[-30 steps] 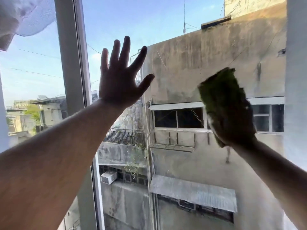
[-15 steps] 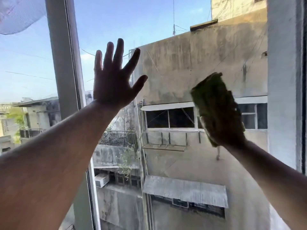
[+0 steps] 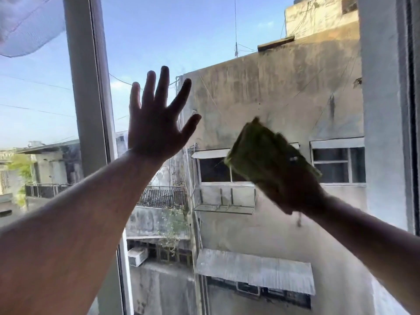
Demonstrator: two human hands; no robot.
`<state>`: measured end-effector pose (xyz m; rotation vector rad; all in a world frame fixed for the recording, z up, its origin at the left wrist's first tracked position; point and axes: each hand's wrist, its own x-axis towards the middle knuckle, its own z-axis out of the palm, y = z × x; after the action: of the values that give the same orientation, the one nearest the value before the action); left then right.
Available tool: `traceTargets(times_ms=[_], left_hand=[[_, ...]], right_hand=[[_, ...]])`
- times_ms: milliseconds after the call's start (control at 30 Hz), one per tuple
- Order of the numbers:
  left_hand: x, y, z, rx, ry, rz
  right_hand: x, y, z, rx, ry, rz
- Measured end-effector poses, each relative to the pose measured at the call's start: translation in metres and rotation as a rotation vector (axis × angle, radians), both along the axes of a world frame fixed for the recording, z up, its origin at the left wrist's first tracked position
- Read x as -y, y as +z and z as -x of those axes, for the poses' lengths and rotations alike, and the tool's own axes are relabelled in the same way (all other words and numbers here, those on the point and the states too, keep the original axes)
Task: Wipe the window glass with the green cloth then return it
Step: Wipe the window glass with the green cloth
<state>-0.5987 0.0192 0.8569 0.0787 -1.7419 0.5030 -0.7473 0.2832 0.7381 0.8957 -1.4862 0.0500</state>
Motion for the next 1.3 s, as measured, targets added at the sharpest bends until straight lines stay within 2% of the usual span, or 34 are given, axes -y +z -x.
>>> traceTargets(times_ms=[67, 133, 200, 233, 300, 367, 433, 467, 500, 600, 667, 733, 767, 800, 867, 933, 967, 1033, 1133, 1233, 1267, 1300], left_hand=[[0.000, 0.000, 0.001, -0.015, 0.000, -0.002], [0.000, 0.000, 0.002, -0.020, 0.007, -0.004], [0.000, 0.000, 0.004, -0.020, 0.018, -0.005], [0.000, 0.001, 0.004, -0.018, 0.017, -0.003], [0.002, 0.005, -0.001, -0.010, 0.015, 0.021], [0.007, 0.014, -0.009, -0.015, 0.050, 0.089], [0.014, 0.024, -0.014, 0.010, 0.074, 0.135], [0.015, 0.026, -0.014, 0.021, 0.063, 0.125], [0.016, 0.025, -0.013, 0.016, 0.048, 0.102], [0.017, 0.022, -0.007, -0.005, 0.031, 0.077], [0.021, 0.025, -0.009, 0.009, -0.004, 0.066], [0.025, 0.029, -0.012, 0.011, -0.083, 0.032], [0.026, 0.030, -0.013, 0.003, -0.114, 0.017], [0.026, 0.030, -0.013, -0.008, -0.126, 0.014], [0.025, 0.029, -0.014, -0.012, -0.111, 0.028], [0.025, 0.027, -0.015, -0.003, -0.079, 0.024], [0.024, 0.026, -0.014, 0.002, -0.068, 0.025], [0.023, 0.023, -0.012, 0.016, -0.038, 0.034], [0.022, 0.024, -0.011, 0.029, 0.020, 0.050], [0.015, 0.024, -0.012, 0.043, 0.044, 0.034], [0.013, 0.023, -0.014, 0.046, 0.038, 0.013], [0.008, 0.021, -0.014, 0.037, 0.031, -0.001]], right_hand=[[-0.033, 0.031, 0.015, 0.104, -0.108, 0.362], [-0.031, 0.046, 0.015, 0.287, -0.106, 0.624], [-0.003, 0.059, 0.002, 0.384, -0.086, 0.714], [0.012, 0.063, -0.010, 0.379, -0.089, 0.661], [0.039, 0.053, -0.035, 0.298, -0.001, 0.396], [0.058, 0.016, -0.050, 0.082, 0.120, -0.054], [0.046, 0.007, -0.055, -0.134, 0.124, -0.506], [0.033, 0.025, -0.046, -0.202, 0.130, -0.581], [0.021, 0.050, -0.034, -0.219, 0.127, -0.521], [-0.005, 0.125, -0.011, 0.016, 0.057, 0.101], [0.013, 0.145, -0.016, 0.132, 0.043, 0.420], [0.057, 0.132, -0.036, 0.195, 0.108, 0.522], [0.078, 0.114, -0.052, 0.157, 0.158, 0.423], [0.096, 0.088, -0.064, 0.098, 0.230, 0.239], [0.110, 0.013, -0.075, -0.038, 0.300, -0.222], [0.080, -0.044, -0.067, -0.179, 0.133, -0.549], [0.053, -0.051, -0.050, -0.189, 0.078, -0.597], [-0.002, -0.026, -0.009, -0.152, 0.032, -0.442], [-0.063, 0.055, 0.026, 0.074, -0.064, 0.070], [-0.019, 0.095, -0.001, 0.275, -0.038, 0.518], [0.013, 0.086, -0.018, 0.273, -0.025, 0.550], [0.043, 0.067, -0.040, 0.212, 0.054, 0.495]])
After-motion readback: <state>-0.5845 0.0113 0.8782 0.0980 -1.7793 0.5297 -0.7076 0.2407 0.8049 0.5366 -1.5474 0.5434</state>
